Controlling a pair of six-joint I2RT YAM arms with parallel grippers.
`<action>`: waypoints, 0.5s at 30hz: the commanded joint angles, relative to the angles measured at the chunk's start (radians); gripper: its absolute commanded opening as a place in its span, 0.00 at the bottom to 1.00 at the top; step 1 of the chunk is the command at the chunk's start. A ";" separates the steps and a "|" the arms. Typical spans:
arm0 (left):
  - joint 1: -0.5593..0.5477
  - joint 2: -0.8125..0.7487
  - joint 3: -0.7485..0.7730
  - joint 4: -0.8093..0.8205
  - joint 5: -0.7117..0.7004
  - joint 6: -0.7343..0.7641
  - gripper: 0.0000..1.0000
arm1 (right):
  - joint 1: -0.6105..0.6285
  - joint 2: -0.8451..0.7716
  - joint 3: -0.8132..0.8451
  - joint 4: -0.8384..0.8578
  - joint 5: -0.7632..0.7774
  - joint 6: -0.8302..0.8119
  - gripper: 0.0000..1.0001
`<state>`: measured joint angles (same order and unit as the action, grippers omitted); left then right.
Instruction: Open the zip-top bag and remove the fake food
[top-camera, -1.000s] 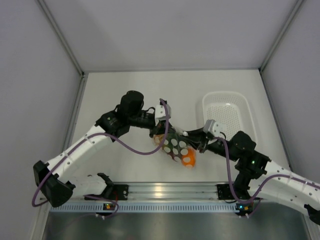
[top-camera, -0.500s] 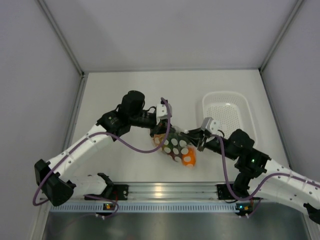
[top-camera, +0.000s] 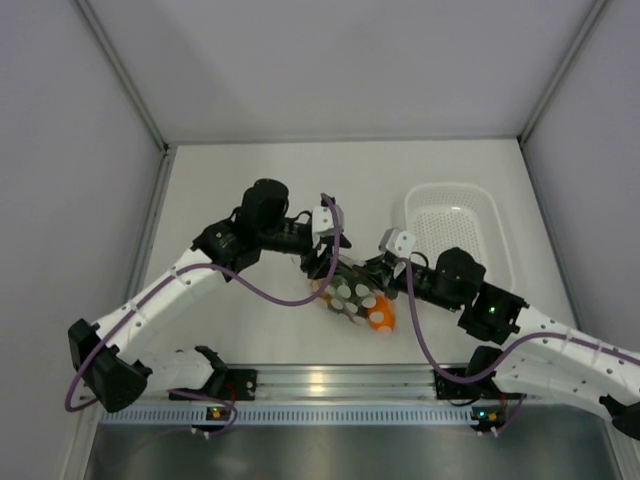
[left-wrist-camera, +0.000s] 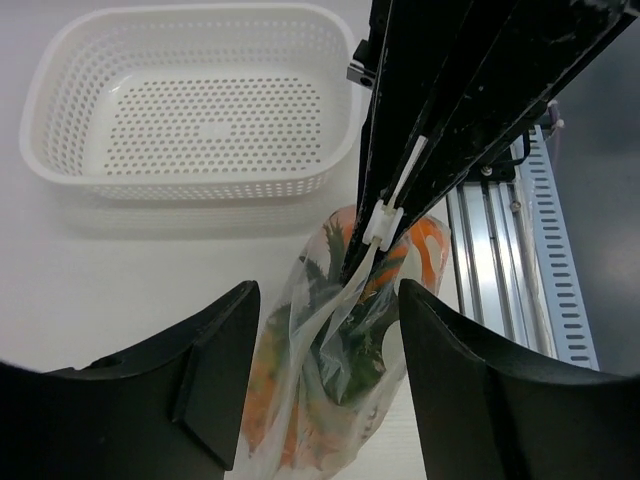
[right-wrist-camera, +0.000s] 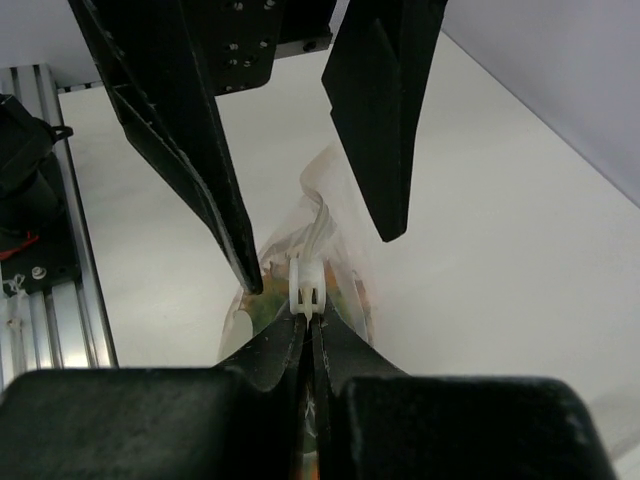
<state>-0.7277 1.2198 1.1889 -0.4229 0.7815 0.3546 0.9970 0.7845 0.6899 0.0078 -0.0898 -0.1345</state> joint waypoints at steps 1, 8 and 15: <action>0.001 -0.022 0.057 0.036 0.065 0.024 0.64 | -0.012 -0.008 0.048 0.000 -0.014 -0.007 0.00; 0.001 -0.011 0.116 0.038 0.174 0.030 0.62 | -0.012 -0.004 0.039 -0.005 -0.042 -0.013 0.00; -0.001 0.015 0.124 0.036 0.231 0.024 0.47 | -0.011 -0.002 0.036 -0.005 -0.051 -0.013 0.00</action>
<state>-0.7280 1.2205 1.2827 -0.4179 0.9401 0.3653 0.9970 0.7849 0.6899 -0.0021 -0.1226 -0.1379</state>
